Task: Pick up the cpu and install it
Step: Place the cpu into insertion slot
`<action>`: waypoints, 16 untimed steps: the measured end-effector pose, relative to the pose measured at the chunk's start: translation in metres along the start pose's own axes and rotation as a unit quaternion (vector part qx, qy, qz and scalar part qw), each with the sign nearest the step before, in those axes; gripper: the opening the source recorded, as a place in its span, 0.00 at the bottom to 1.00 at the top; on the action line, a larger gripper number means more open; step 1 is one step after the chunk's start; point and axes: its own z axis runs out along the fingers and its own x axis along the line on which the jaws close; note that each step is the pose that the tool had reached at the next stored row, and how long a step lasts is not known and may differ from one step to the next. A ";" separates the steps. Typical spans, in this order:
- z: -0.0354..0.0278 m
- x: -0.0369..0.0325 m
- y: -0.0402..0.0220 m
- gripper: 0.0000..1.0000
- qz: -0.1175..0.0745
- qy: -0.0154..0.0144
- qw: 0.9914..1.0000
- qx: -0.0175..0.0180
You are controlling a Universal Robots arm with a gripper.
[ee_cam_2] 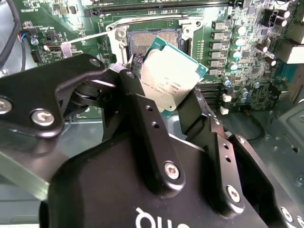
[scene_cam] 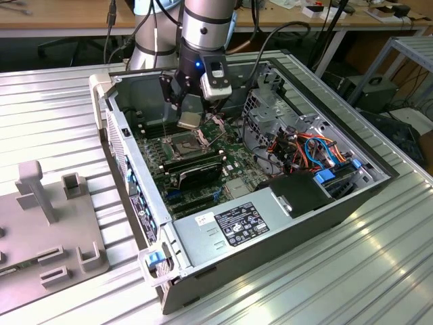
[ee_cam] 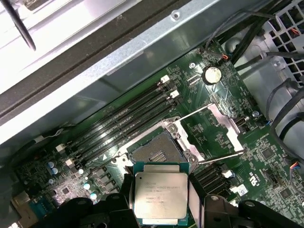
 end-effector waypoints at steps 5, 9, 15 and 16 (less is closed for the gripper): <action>0.0000 0.0000 0.0000 0.55 0.042 0.000 0.999 0.000; 0.0001 0.0000 0.0000 0.55 0.062 0.001 0.998 0.000; 0.0002 0.0000 0.0000 0.55 0.097 0.001 0.995 0.000; 0.0002 0.0000 0.0000 0.55 0.101 0.001 0.995 0.000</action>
